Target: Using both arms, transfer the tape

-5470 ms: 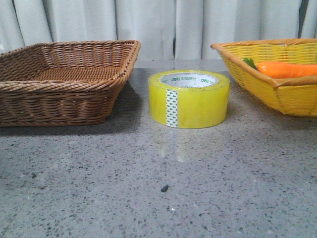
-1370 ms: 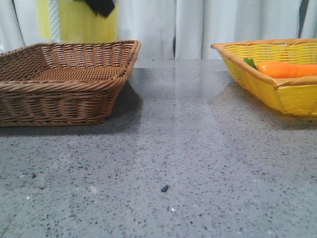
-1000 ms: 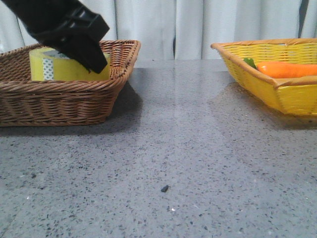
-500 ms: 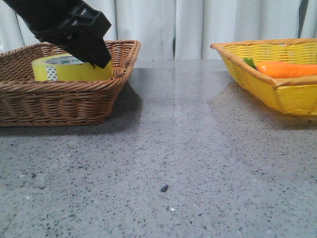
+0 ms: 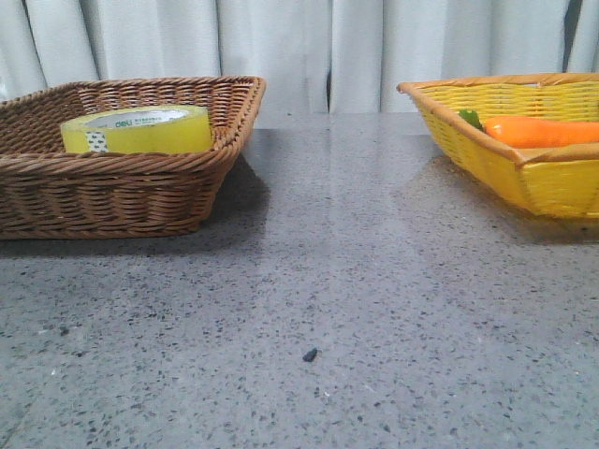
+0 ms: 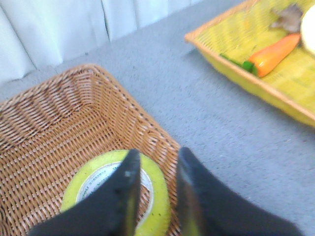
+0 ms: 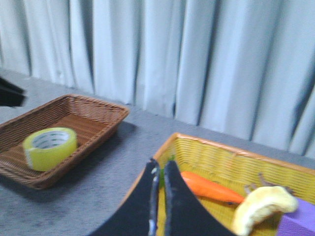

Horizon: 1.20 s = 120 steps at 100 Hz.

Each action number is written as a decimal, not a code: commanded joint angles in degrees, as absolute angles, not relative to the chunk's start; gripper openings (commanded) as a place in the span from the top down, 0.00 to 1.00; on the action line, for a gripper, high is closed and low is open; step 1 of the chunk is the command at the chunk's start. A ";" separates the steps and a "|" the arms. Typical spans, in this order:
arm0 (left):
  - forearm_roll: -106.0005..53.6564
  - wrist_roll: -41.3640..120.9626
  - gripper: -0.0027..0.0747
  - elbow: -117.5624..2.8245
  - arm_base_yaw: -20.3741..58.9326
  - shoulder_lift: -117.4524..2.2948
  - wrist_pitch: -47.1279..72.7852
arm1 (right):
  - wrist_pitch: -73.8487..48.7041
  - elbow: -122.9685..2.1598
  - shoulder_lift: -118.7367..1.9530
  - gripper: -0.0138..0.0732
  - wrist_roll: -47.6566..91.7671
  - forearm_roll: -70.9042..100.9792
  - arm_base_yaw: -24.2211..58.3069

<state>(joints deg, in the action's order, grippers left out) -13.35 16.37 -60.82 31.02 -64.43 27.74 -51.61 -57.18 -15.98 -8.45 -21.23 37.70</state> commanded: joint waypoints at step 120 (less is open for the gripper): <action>-18.07 15.81 0.99 -15.21 30.99 -8.11 7.64 | -42.10 -26.76 1.22 0.93 -19.14 -27.94 37.54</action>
